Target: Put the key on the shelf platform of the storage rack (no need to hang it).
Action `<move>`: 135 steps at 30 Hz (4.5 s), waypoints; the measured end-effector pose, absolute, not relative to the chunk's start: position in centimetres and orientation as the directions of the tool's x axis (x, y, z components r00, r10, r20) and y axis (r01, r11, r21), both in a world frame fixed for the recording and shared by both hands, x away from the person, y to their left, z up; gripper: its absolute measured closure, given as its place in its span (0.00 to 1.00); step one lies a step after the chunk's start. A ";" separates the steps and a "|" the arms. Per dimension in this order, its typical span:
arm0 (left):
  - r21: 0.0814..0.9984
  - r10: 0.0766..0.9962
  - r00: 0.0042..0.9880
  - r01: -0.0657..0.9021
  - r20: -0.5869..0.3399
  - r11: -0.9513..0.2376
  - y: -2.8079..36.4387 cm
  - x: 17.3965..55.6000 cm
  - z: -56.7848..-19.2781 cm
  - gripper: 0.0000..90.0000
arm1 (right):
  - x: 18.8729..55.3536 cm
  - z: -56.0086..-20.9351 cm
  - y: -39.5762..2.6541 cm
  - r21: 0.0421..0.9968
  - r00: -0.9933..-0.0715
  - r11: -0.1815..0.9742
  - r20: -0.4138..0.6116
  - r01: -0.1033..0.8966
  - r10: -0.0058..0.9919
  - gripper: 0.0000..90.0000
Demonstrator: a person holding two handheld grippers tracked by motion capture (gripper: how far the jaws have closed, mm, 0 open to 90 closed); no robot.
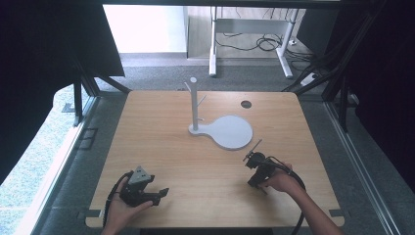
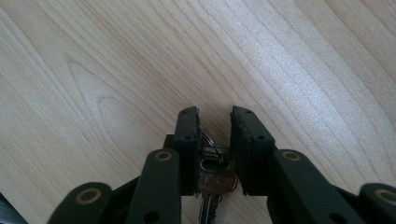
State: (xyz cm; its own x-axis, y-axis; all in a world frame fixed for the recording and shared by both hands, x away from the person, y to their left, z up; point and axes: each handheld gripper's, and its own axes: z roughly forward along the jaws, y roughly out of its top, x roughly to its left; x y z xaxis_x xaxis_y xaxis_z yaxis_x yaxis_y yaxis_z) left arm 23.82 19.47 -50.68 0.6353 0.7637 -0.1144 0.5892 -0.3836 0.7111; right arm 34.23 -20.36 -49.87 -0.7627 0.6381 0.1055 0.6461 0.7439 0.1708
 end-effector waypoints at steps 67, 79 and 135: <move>0.714 0.775 0.624 0.587 -0.100 -0.381 19.8 23.8 -50.4 0.29 | 35.0 -44.1 -23.7 0.166 -0.731 0.714 0.072 0.680 0.679 1.00; 0.715 0.779 0.618 0.590 -0.102 -0.374 20.0 23.8 -50.4 0.29 | 35.4 -42.9 -23.8 0.188 -0.730 0.710 0.062 0.678 0.680 1.00; 0.718 0.783 0.613 0.591 -0.104 -0.368 20.1 23.8 -50.3 0.29 | 40.4 -39.6 -20.7 0.250 -0.715 0.682 0.066 0.688 0.696 1.00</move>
